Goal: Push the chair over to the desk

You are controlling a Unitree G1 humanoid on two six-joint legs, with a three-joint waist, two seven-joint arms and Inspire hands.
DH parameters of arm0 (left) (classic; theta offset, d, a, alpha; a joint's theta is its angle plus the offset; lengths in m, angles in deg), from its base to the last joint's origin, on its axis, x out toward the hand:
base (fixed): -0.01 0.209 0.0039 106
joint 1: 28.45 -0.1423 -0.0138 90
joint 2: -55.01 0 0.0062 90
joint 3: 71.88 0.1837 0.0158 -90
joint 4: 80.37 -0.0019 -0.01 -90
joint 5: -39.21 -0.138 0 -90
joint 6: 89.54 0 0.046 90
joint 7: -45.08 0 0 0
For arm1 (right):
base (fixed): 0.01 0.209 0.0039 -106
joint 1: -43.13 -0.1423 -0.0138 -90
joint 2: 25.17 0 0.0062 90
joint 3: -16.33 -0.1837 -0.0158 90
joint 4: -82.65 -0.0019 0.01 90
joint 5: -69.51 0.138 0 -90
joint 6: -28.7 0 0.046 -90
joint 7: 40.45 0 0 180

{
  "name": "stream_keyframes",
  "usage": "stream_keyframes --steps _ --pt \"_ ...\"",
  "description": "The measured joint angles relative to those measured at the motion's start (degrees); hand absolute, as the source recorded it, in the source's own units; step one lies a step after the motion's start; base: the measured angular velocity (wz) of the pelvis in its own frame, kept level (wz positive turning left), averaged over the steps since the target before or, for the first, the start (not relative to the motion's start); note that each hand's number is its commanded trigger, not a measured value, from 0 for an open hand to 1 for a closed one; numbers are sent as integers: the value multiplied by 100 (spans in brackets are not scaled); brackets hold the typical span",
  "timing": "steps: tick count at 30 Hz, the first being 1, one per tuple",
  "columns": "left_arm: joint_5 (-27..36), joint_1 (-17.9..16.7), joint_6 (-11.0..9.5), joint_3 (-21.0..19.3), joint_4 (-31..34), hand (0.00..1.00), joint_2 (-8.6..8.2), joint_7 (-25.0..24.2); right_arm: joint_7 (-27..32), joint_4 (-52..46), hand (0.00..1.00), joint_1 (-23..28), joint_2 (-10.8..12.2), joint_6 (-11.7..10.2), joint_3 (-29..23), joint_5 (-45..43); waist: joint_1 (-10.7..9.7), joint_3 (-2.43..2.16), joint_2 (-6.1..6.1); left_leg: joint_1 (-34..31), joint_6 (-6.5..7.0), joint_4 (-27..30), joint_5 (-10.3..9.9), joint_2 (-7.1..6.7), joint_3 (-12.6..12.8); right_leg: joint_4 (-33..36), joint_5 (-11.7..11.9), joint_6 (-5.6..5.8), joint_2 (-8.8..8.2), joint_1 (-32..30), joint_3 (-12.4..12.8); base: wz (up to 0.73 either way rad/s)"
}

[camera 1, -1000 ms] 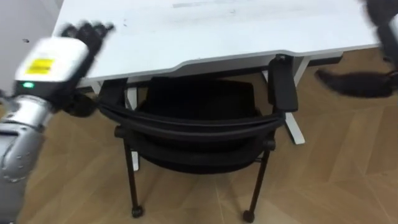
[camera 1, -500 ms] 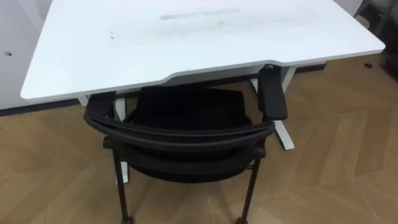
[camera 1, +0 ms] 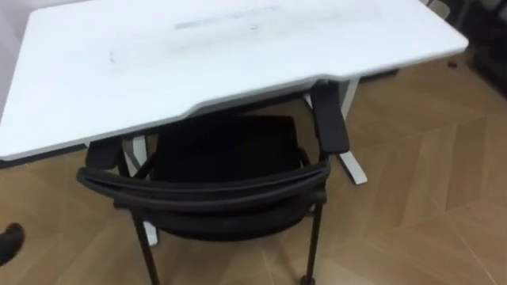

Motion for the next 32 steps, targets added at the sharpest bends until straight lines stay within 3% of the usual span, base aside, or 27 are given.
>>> stream_keyframes --steps 1,2,4,7,9,11,14,17,22,25,32 --pt "278 -39 17 135 -510 0 -6 -90 -240 419 0 -49 6 22 64 392 85 43 -66 105 2 -12 0 -43 23 -23 -18 30 -31 99 -16 -20" --pt "442 -51 33 181 -809 0 -5 -165 -350 639 0 -80 8 28 103 606 135 43 -27 138 8 -10 -4 -52 43 -53 -18 30 -37 155 -38 -21" --pt "998 -193 183 225 -1513 0 -17 -461 -777 1233 0 -71 72 134 272 1197 127 22 -88 188 75 -2 -51 -54 69 -98 -31 50 -46 239 -128 1" --pt "1217 -364 243 265 -2202 0 -45 -782 -1329 2322 0 -147 95 158 302 1590 109 45 -143 184 112 19 -106 -54 37 -116 -50 69 -57 284 -203 9" --pt "1218 -398 245 262 -2617 0 -60 -971 -1606 2972 0 -162 95 170 416 1968 114 41 -125 177 113 52 -144 -53 34 -149 -57 71 -65 332 -231 0" --pt "1253 -366 259 264 -3086 0 -73 -1200 -1844 3505 0 -187 94 316 466 2165 98 39 -106 156 118 109 -166 -53 35 -173 -58 72 -66 349 -236 0" --pt "1413 -360 455 264 -3726 0 -89 -1705 -2318 4089 0 -185 92 531 735 2286 -27 -2 -16 156 121 124 -167 -58 38 -171 -61 73 -75 351 -247 0" --pt "1547 -334 610 387 -3959 0 -98 -2016 -2613 4465 0 -282 98 674 993 2365 -48 -4 -24 163 121 132 -167 -59 39 -174 -62 74 -77 356 -256 0" --pt "1668 -14 972 936 -4488 0 -99 -2667 -3033 4837 0 -781 132 961 1486 2281 -132 39 -152 157 123 178 -167 -63 40 -179 -63 76 -77 350 -235 0" --pt "1668 127 1113 1070 -4524 0 -85 -2838 -3205 4860 0 -979 129 1021 1770 2227 -134 45 -183 145 124 167 -169 -62 40 -196 -63 76 -69 312 -236 0" --pt "1681 346 1189 1416 -4518 0 -1 -2971 -3517 5015 0 -1203 144 1131 2205 2205 -157 50 -167 30 124 175 -169 -65 32 -192 -66 80 -72 242 -254 0"
